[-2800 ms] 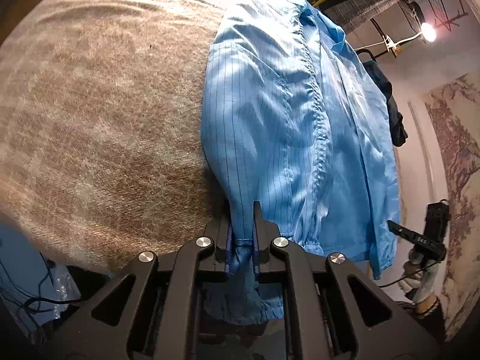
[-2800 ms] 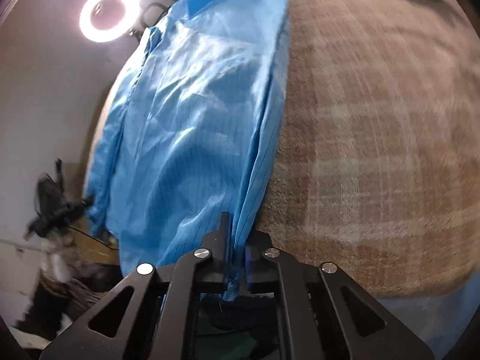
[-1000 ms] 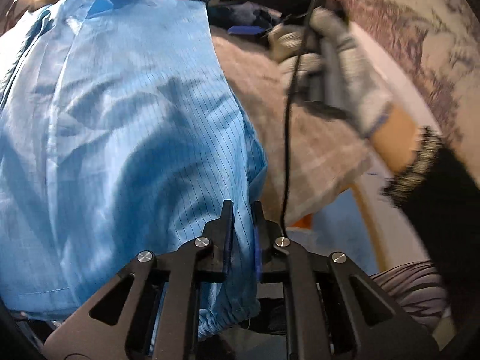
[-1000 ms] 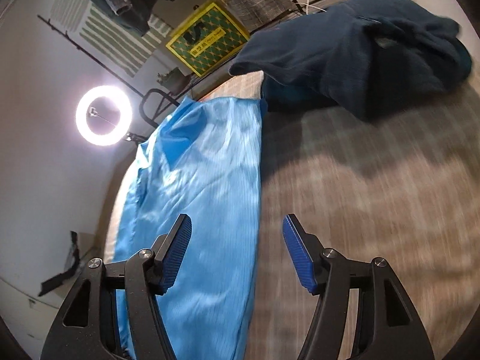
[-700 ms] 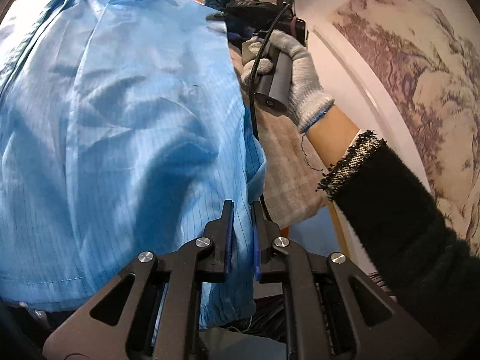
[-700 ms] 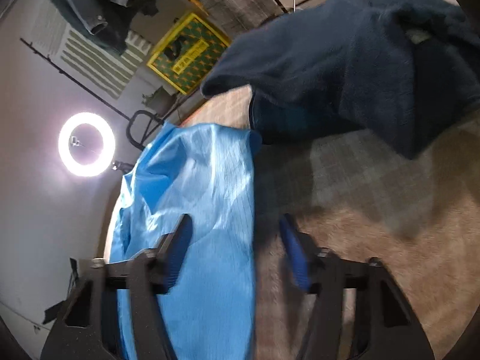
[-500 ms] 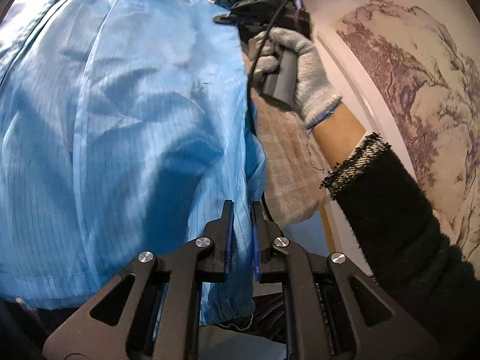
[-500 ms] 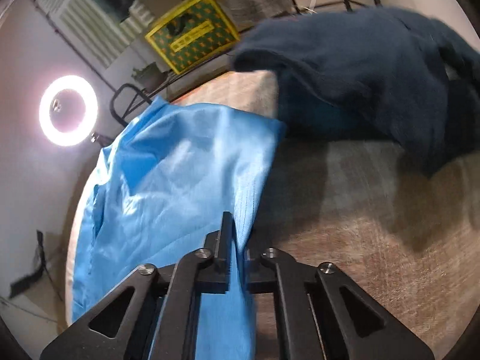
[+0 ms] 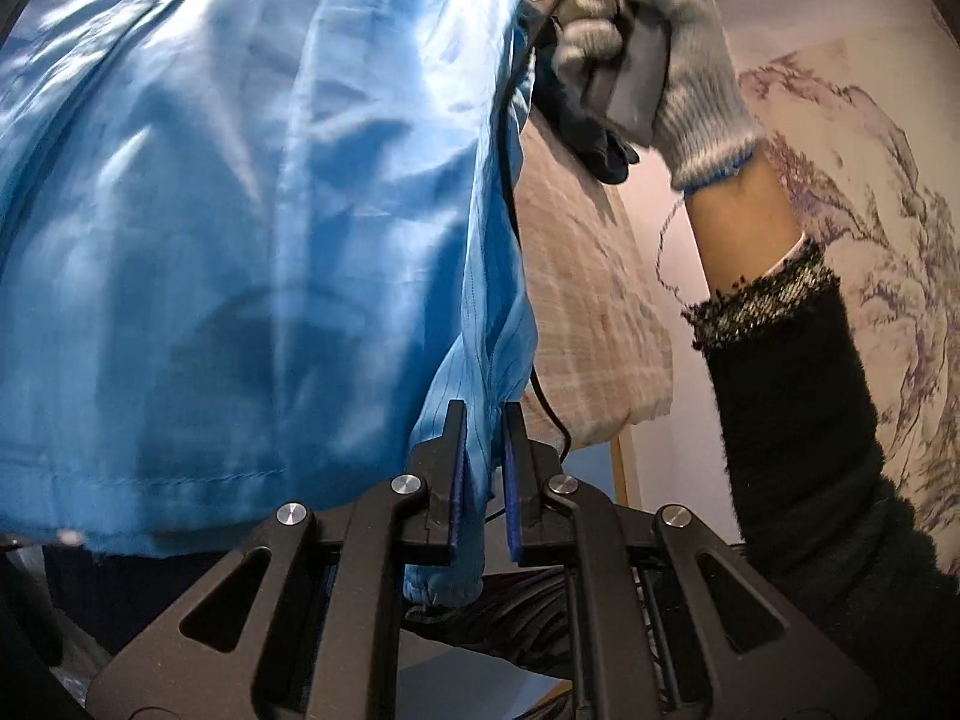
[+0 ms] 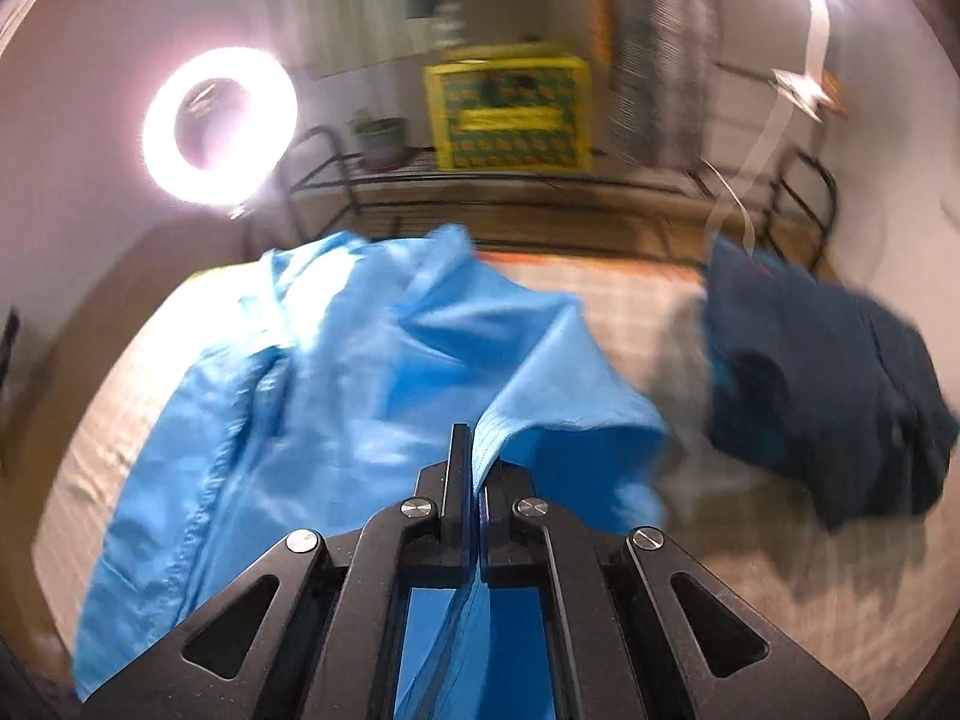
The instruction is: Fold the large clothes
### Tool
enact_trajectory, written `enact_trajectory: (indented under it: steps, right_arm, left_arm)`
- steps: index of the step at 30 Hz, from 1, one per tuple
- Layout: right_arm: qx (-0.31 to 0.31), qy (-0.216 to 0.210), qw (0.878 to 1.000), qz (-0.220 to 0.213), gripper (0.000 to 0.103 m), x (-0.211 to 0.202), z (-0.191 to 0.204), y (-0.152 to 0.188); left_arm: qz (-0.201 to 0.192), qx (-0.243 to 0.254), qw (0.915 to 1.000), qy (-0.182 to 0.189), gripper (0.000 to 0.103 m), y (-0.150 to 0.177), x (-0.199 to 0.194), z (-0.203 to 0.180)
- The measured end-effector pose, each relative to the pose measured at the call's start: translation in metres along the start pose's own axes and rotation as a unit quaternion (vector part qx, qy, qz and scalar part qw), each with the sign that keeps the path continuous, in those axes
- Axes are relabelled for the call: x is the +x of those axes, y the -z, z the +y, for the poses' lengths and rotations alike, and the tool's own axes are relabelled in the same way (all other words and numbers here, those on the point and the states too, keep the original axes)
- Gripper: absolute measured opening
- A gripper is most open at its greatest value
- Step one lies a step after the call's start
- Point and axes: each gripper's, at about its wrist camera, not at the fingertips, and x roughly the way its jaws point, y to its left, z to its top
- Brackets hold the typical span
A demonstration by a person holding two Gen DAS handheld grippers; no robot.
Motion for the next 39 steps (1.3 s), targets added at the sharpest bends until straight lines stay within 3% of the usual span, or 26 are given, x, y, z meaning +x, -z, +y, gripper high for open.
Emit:
enact_trajectory:
  steps: [5,10,15,18,23,25,28,34,39]
  right_arm:
    - [-0.105,0.002,0.994,0.008,0.000,0.029,0.087,-0.003]
    - [-0.159,0.002,0.987,0.038,0.000,0.075,0.143,0.008]
    - [-0.157,0.009,0.985,0.073,0.000,0.110,0.150,0.020]
    - [-0.114,-0.035,0.988,0.100,0.007,0.112,0.132,0.017]
    - [-0.028,-0.155,0.984,0.086,0.029,0.060,0.096,0.005]
    - [-0.013,-0.175,0.982,0.068,0.034,0.030,0.081,0.002]
    - [0.010,-0.166,0.985,0.047,0.034,-0.019,0.051,0.005]
    - [0.036,-0.167,0.984,0.042,0.035,-0.100,0.000,0.050]
    - [0.056,-0.179,0.981,0.042,0.035,-0.145,-0.015,0.100]
  left_arm:
    - [-0.007,-0.025,0.9996,-0.010,0.009,0.000,-0.012,0.023]
    - [-0.008,-0.044,0.9988,-0.019,0.009,0.001,-0.016,0.039]
    - [-0.009,-0.049,0.9985,-0.019,0.009,0.002,-0.017,0.038]
    - [-0.012,-0.046,0.9987,-0.019,0.009,0.004,-0.017,0.031]
    - [-0.016,-0.032,0.9992,-0.019,0.009,0.011,-0.028,0.023]
    - [-0.019,-0.025,0.9991,-0.027,0.015,0.016,-0.033,0.021]
    - [-0.035,-0.012,0.9982,-0.048,0.037,0.024,-0.049,0.014]
    - [-0.086,0.020,0.9937,-0.069,0.039,0.014,-0.068,-0.005]
    - [-0.070,0.047,0.9924,-0.090,0.045,-0.018,-0.042,-0.002]
